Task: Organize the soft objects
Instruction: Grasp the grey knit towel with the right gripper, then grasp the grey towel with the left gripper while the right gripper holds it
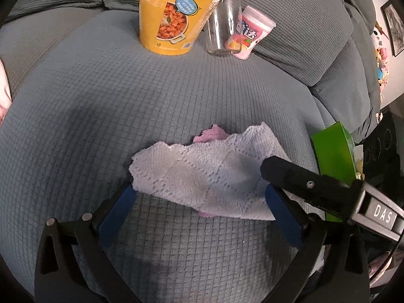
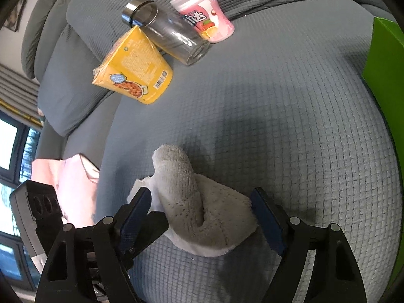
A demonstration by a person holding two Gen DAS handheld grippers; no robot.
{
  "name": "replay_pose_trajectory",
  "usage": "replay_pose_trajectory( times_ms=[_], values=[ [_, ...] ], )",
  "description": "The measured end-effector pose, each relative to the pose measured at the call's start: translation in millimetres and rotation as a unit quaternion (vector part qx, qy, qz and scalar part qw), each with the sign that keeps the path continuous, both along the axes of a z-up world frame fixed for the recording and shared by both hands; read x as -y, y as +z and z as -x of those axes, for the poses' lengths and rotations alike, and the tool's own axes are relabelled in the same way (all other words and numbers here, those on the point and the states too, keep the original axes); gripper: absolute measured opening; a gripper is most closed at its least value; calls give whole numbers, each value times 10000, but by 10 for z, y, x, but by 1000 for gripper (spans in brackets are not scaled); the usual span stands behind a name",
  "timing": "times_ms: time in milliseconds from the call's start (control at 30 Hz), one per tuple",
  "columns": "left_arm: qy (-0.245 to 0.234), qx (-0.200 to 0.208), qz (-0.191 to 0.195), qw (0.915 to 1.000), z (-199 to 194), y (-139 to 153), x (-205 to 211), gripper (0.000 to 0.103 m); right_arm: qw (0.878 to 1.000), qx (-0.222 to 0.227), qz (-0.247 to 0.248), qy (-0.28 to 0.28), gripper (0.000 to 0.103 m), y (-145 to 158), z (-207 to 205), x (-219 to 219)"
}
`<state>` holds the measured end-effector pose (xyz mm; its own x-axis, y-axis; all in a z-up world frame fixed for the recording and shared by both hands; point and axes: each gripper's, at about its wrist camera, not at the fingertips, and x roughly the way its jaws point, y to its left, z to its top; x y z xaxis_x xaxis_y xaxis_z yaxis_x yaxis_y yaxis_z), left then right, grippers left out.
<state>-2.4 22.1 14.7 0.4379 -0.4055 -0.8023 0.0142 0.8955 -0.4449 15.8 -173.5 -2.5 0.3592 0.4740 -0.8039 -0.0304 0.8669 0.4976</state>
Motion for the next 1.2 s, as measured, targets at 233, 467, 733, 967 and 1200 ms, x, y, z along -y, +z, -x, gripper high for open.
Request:
replay_pose_trajectory(
  times_ms=[233,467,733,967,1200],
  values=[
    [-58,6,-74,10000,-2,1,22,101,10000,36,-19,-32,81,-9,-12,1],
    [-161,137,-342,9992,24,2,82,95,9999,71,123,84,71,-14,-14,-63],
    [-131,202,-349,9991,87,53,61,77,10000,70,70,-7,68,62,-9,-23],
    [-212,435,-95,9988,187,232,29,77,9944,614,843,-189,68,486,145,-11],
    [-522,281,248,9979,231,195,113,77,9955,510,801,-44,73,579,153,-52]
  ],
)
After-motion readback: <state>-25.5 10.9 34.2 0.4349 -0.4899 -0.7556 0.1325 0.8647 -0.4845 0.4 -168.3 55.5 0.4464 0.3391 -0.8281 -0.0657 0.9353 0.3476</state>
